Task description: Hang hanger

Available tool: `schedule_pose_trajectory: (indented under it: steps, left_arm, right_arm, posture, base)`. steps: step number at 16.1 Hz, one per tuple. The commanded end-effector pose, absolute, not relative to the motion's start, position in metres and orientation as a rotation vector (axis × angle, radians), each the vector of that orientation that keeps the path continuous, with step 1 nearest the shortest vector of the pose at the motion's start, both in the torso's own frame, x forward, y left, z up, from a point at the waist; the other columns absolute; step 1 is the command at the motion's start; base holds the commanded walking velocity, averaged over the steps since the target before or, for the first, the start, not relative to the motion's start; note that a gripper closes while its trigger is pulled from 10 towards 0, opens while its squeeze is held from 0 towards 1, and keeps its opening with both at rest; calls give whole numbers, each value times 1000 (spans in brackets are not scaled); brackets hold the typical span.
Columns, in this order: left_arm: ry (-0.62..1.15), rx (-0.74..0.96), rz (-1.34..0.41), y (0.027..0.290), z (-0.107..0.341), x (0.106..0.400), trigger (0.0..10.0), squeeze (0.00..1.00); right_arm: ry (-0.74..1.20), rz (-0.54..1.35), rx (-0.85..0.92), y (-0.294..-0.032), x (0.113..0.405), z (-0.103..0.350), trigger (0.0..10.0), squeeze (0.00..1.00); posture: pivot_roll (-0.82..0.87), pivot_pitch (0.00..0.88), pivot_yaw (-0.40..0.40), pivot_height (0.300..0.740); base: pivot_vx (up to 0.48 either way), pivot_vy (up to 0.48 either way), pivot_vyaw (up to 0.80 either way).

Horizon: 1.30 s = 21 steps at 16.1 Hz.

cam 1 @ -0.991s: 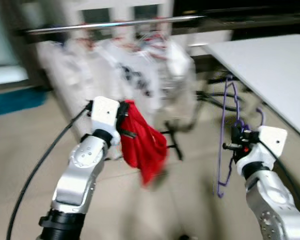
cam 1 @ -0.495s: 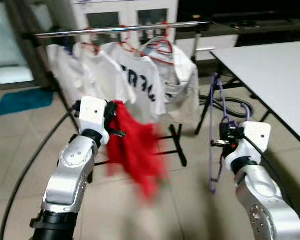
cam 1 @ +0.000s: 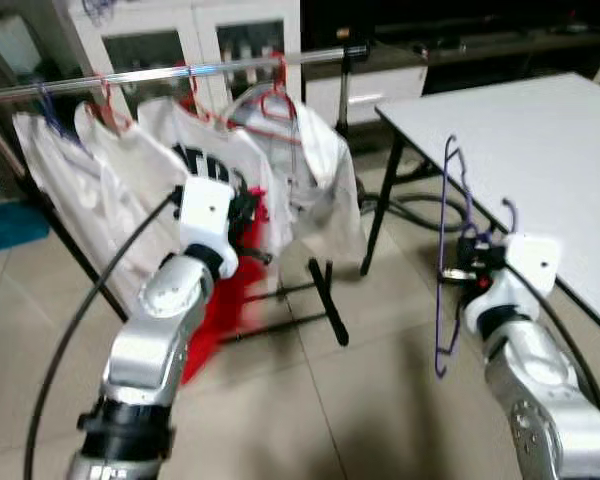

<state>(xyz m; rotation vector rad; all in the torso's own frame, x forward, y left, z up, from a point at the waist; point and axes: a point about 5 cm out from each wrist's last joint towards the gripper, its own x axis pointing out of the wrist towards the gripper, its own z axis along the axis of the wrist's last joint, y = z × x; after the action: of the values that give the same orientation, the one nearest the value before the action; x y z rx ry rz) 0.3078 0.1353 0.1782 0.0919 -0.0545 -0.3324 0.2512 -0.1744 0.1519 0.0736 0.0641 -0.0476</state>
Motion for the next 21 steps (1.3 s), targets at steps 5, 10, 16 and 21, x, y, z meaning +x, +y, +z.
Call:
schedule_pose_trajectory:
  steps: [5, 10, 16, 21]
  left_arm:
    - [-105, 81, -356, 138, 192, 317, 10000, 0]
    - [-134, 56, -389, 132, 200, 323, 10000, 0]
    - [-148, 20, -431, 117, 201, 325, 10000, 0]
    - [-229, -32, -458, 106, 225, 333, 10000, 0]
  right_arm:
    - [-18, -57, 73, -173, 253, 171, 10000, 0]
    - [-72, -79, 57, -175, 254, 188, 10000, 0]
    - [-65, -93, 36, -173, 249, 193, 10000, 0]
    - [-91, -82, 25, -172, 250, 204, 10000, 0]
  posture:
    - [36, 0, 63, 740]
    - [28, 0, 68, 740]
    - [4, 0, 68, 740]
    - [-7, 0, 63, 740]
  base:
    - [440, 0, -800]
    - [442, 0, -800]
    - [442, 0, -800]
    - [441, 0, -800]
